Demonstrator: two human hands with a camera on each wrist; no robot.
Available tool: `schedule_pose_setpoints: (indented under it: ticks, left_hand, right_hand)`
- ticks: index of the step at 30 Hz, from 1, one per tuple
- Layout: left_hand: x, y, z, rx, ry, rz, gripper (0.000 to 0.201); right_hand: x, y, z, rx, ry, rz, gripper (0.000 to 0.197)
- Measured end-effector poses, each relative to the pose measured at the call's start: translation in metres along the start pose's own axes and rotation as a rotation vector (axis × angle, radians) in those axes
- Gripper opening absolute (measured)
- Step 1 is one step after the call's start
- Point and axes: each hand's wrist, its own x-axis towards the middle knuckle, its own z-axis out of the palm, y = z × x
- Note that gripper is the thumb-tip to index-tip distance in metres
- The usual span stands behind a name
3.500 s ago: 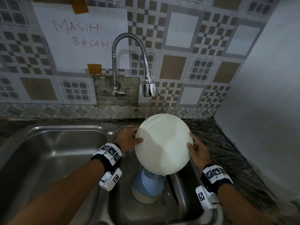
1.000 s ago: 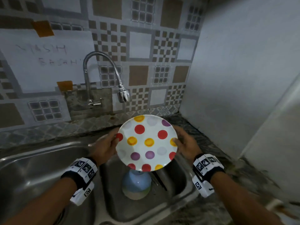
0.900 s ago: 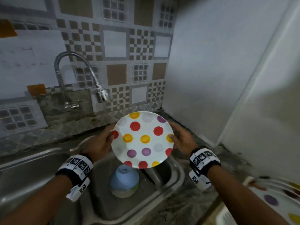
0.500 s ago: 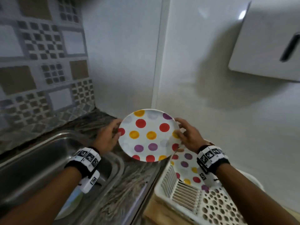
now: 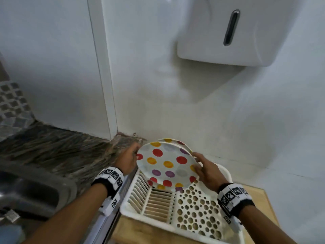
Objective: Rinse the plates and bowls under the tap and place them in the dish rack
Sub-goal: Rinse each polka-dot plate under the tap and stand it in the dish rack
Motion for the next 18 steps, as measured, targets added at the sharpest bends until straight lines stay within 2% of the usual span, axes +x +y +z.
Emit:
schedule_pose_setpoints:
  ticks: [3,7,9,11,12,15,18]
  left_hand:
    - [0.006,-0.010,0.027,0.139,-0.019,-0.122,0.018]
    - [0.005,-0.024,0.050,0.024,-0.040,-0.201,0.008]
    - [0.003,-0.033,0.060,0.064,-0.041,-0.227,0.016]
    - [-0.001,-0.037,0.068,0.176,-0.038,-0.224,0.034]
    - [-0.002,-0.038,0.070,0.199,-0.024,-0.234,0.033]
    - [0.001,-0.040,0.071,0.151,-0.034,-0.308,0.010]
    - [0.005,-0.044,0.065,0.198,-0.068,-0.351,0.011]
  right_hand:
    - [-0.007,0.019,0.012,-0.030,-0.033,0.057,0.035]
    - [-0.013,0.032,0.030,0.017,-0.112,0.106,0.035]
    - [-0.016,0.036,0.037,0.008,-0.135,0.107,0.037]
    - [-0.018,0.040,0.044,0.029,-0.147,0.117,0.038]
    - [-0.018,0.041,0.047,0.036,-0.147,0.121,0.038]
    - [-0.013,0.044,0.052,0.018,-0.150,0.110,0.039]
    - [-0.011,0.043,0.054,-0.032,-0.158,0.066,0.040]
